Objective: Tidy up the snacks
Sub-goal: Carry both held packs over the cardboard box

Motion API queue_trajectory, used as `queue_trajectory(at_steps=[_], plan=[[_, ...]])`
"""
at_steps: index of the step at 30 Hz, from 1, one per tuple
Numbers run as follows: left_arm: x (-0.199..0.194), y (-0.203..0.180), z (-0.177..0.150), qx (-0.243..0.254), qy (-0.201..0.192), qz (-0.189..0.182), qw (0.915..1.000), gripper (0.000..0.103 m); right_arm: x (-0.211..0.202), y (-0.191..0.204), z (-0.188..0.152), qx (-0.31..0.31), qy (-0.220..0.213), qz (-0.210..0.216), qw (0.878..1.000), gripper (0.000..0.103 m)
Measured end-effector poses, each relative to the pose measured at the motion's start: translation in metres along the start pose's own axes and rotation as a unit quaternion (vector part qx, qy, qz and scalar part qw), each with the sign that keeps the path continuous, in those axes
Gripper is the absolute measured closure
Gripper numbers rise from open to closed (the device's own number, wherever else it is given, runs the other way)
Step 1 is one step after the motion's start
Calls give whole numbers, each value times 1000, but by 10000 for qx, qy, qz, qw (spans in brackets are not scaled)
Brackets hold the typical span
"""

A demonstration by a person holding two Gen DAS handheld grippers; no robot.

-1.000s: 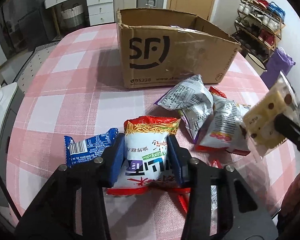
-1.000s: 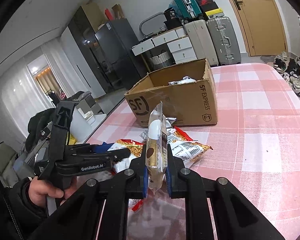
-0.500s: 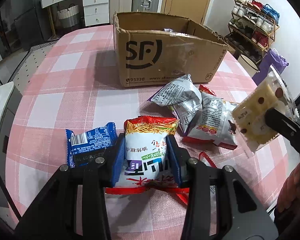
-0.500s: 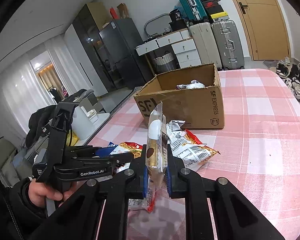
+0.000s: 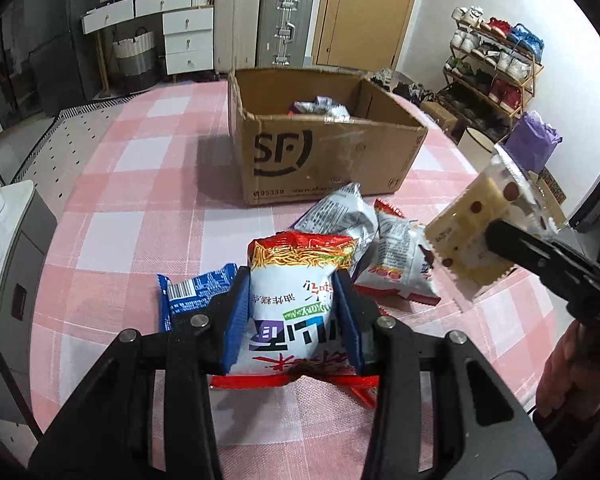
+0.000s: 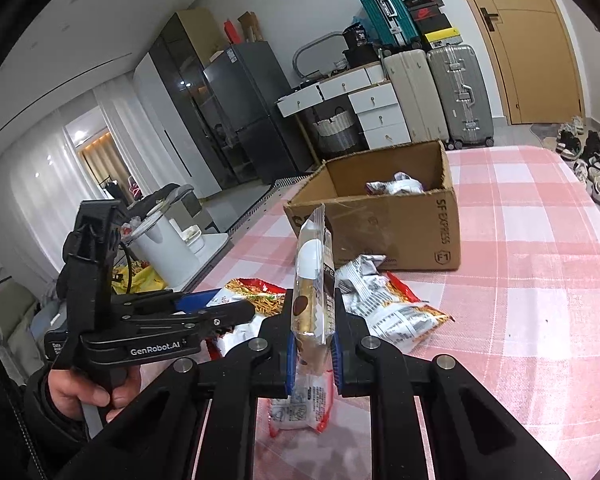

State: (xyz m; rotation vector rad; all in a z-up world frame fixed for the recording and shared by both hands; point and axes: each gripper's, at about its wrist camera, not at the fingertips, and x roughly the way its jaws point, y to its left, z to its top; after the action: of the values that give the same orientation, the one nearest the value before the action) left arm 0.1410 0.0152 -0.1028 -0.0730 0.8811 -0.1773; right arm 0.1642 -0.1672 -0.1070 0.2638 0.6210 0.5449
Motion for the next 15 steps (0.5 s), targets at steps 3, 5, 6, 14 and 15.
queue_trajectory(at_steps=[3,5,6,14,15], plan=[[-14,0,2,2,-106,-115,9999,65,-1,5,5,-57,-38,19,10000,90],[-24,-1,5,-3,-212,-157,9997,65,-2,8,8,-98,-51,39,9999,90],[-29,-1,6,-9,-256,-192,9995,65,-3,9,10,-130,-70,22,9999,90],[-60,-5,28,59,-558,-392,9977,65,-5,20,40,-275,-165,-2,9995,90],[-65,-7,32,112,-611,-389,9973,65,-4,22,44,-300,-167,-17,9994,90]])
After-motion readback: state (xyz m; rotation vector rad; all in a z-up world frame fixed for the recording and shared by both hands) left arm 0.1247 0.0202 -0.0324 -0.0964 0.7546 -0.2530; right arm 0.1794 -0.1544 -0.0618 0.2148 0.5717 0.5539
